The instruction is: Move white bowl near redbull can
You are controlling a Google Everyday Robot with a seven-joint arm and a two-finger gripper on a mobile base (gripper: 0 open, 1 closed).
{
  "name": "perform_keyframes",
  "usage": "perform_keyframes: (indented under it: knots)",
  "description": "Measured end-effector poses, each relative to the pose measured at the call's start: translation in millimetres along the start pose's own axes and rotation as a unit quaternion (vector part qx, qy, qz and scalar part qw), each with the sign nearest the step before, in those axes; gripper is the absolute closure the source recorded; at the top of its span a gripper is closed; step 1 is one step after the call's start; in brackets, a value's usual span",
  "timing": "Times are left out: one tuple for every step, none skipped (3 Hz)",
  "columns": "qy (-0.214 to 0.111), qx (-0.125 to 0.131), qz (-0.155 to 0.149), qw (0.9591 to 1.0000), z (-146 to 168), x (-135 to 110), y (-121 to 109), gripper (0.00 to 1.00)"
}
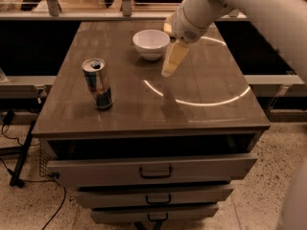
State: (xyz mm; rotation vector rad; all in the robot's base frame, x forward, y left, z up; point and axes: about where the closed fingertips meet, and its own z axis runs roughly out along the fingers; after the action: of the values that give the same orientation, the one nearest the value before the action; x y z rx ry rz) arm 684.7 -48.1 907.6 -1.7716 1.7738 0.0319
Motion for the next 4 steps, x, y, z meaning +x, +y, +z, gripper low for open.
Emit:
perform_keyframes:
  knots:
    - [0.005, -0.012, 0.028, 0.9995, 39.8, -10.4, -8.5, 0.0]
    - [0.015, -0.023, 0.057, 0.998, 68.8, -12.5, -15.6, 0.16]
    - [0.014, -0.028, 0.081, 0.9962, 78.1, -13.1, -22.1, 0.47]
    - [0.009, -0.027, 0.092, 0.9954, 72.0, -11.4, -23.8, 0.7]
